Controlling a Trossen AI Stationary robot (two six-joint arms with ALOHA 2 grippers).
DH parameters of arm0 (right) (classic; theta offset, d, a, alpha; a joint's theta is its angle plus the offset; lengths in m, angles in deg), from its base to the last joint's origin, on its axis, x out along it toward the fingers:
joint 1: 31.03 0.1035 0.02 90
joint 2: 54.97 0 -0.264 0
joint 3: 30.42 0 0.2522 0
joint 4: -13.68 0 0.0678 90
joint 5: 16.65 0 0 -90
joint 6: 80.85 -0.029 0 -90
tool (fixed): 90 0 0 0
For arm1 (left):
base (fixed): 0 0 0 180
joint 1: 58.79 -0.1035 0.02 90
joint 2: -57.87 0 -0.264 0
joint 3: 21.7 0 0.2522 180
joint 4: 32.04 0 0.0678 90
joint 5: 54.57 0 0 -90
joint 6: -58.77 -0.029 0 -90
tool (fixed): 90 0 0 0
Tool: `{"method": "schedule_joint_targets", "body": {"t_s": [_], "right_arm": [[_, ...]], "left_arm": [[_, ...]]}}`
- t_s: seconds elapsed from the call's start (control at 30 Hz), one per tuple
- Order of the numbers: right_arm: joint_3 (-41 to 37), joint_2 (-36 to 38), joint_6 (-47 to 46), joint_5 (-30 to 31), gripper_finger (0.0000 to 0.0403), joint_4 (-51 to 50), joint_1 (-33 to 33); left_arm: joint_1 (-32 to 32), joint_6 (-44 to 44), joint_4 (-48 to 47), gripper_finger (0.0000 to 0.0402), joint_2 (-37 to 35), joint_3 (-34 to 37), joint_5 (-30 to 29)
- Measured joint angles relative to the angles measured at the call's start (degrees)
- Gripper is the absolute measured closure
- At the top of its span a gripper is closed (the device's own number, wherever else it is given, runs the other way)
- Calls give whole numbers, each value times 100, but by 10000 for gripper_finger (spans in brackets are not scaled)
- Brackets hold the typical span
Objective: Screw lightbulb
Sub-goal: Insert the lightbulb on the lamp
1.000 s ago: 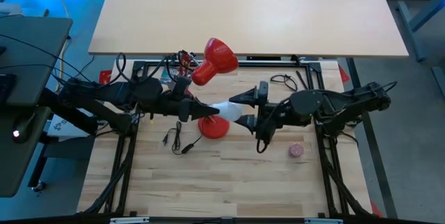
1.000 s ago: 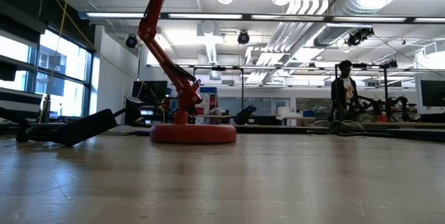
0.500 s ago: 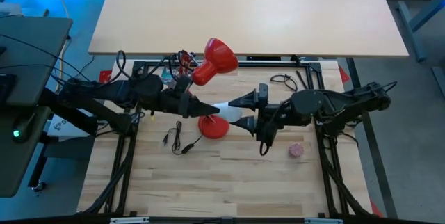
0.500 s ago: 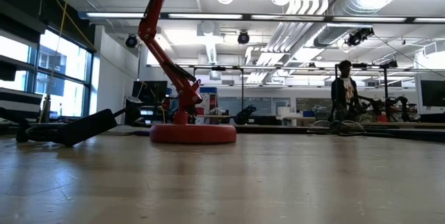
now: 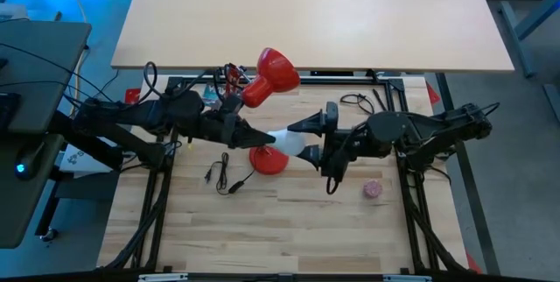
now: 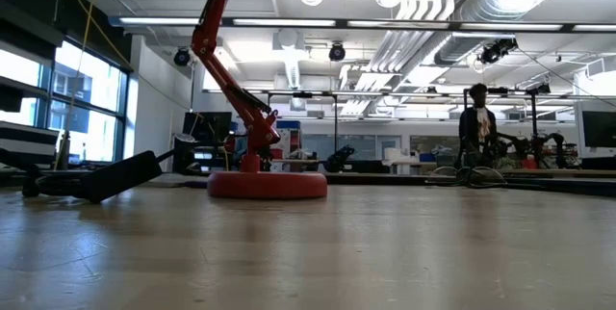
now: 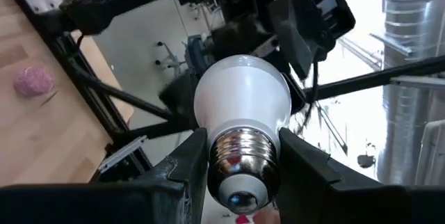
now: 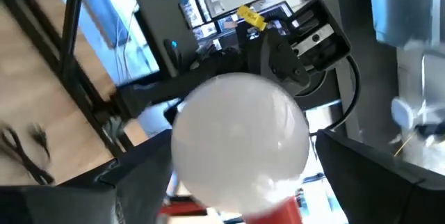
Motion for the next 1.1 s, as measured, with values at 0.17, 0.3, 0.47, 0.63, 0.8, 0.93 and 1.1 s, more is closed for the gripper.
{"method": "schedule_joint_targets", "body": {"t_s": [0.17,0.3,0.47,0.63,0.8,0.93,1.1], "right_arm": [[0,0,-1007,43,65,27,15],[0,1,-1823,86,65,58,52],[0,62,-3058,107,65,19,50],[0,270,-5033,104,65,-250,-4],[1,485,-8269,-713,65,-820,-267],[0,494,-11014,-1685,65,-888,-437],[0,498,-13199,-1672,65,-868,-501]], "left_arm": [[-93,-231,59,273,-4,0,-12],[-103,-568,48,273,-7,3,9],[-101,-1031,12,273,-7,7,52],[-101,-1728,9,273,-20,7,59],[-94,-2595,-26,273,-20,7,61],[-71,-3368,-166,273,-20,7,81],[-38,-4435,-503,273,-20,7,36]]}}
